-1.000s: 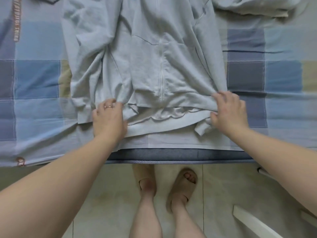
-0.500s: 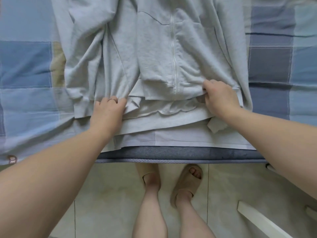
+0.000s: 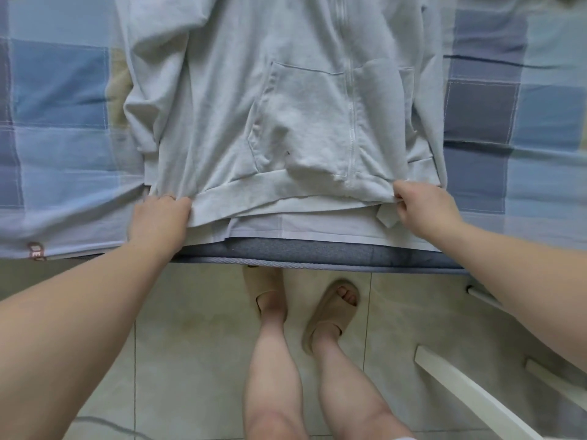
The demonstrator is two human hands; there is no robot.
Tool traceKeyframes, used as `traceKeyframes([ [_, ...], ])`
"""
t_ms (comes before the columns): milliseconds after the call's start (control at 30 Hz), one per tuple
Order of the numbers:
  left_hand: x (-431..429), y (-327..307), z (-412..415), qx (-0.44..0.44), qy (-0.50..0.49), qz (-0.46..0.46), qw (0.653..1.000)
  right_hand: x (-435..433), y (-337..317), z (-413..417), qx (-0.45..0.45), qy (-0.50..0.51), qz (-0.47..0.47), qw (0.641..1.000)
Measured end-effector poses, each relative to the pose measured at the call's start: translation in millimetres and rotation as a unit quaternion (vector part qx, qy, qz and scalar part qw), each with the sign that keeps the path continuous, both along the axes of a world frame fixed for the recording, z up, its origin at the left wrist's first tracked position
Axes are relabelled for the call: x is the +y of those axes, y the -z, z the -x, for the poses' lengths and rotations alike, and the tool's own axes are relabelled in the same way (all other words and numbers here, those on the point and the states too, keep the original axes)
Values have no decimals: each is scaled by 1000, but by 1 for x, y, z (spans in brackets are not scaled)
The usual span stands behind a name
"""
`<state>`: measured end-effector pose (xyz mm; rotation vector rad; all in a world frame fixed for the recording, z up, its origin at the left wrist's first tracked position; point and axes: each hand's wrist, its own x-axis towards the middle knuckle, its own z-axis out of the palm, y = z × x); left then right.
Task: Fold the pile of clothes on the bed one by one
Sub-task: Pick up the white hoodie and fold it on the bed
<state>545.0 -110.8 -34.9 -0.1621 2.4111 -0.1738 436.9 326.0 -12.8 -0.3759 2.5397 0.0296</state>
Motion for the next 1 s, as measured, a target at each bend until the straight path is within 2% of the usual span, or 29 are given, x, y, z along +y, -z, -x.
traceKeyframes([
  [133, 8, 1, -12, -41, -40, -8, 998, 4, 4, -24, -69, -25, -53, 996],
  [200, 10, 0, -14, -36, -64, -19, 997, -1, 5, -29, -65, -24, -62, 996],
  [300, 13, -5, -17, 1, -113, -52, 992, -16, 1, -26, -60, -15, -104, 993],
  [367, 15, -8, -19, 54, -160, -65, 984, -27, -5, -18, -99, 13, -150, 984],
  [433, 16, -11, -18, 146, -262, -93, 949, -40, -12, -7, -143, 31, -189, 971],
  [500, 14, -10, -13, 204, -393, -130, 887, -57, -16, 0, -159, 22, -190, 969],
  [567, 9, -4, -6, 193, -490, -187, 829, -78, -14, -2, -130, 3, -135, 982],
  [600, 6, -1, -2, 179, -512, -210, 813, -89, -11, -6, -98, -13, -85, 991],
  [667, -1, 4, 2, 159, -495, -227, 824, -117, -5, -17, -60, -74, 19, 995],
  [733, -8, 5, 5, 155, -469, -247, 834, -148, 3, -31, -57, -109, 69, 990],
  [833, -18, 1, 3, 156, -463, -289, 823, -194, 18, -51, -61, -119, 44, 990],
  [933, -47, 2, -6, 147, -454, -272, 836, -232, 30, -63, -58, -118, -10, 991],
  [1000, -65, 2, -5, 125, -454, -256, 844, -249, 33, -61, -20, -105, -25, 994],
])
